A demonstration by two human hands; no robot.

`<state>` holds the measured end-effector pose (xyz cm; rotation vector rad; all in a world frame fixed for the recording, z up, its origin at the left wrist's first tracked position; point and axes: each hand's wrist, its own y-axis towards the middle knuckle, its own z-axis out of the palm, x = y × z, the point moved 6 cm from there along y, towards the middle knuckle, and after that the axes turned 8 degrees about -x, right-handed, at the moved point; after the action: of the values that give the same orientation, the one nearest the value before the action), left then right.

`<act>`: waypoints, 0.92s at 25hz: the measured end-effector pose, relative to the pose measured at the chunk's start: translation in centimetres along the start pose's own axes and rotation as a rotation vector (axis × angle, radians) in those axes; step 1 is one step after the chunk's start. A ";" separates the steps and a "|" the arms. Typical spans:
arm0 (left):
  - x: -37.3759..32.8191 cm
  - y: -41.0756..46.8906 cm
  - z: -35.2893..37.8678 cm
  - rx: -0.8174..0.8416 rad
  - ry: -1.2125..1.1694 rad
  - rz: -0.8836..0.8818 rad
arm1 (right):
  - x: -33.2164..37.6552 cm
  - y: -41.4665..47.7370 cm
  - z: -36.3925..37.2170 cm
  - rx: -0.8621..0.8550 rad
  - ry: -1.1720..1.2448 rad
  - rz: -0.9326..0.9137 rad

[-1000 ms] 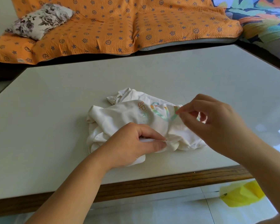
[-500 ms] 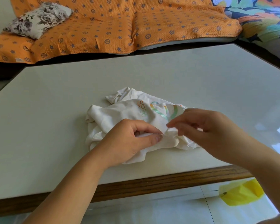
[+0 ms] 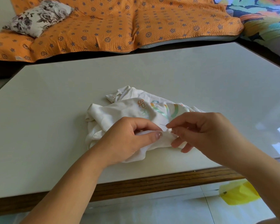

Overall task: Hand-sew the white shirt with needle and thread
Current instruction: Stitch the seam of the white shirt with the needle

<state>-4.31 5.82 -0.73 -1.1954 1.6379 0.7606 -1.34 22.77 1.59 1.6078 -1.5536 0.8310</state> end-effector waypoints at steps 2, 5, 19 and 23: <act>0.0 -0.1 -0.1 -0.007 -0.016 0.005 | 0.2 -0.2 -0.1 0.023 -0.023 0.003; 0.0 0.0 -0.1 -0.010 -0.033 0.010 | 0.5 -0.4 -0.2 0.025 -0.029 0.016; -0.2 0.0 0.0 -0.014 -0.047 0.012 | 0.7 -0.5 -0.5 0.070 -0.019 0.103; -0.1 0.0 -0.1 -0.005 -0.063 0.012 | 0.7 -0.5 -0.5 0.088 0.021 0.116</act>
<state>-4.29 5.80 -0.58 -1.1549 1.5930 0.8027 -0.81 22.78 2.41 1.5770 -1.6287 0.9879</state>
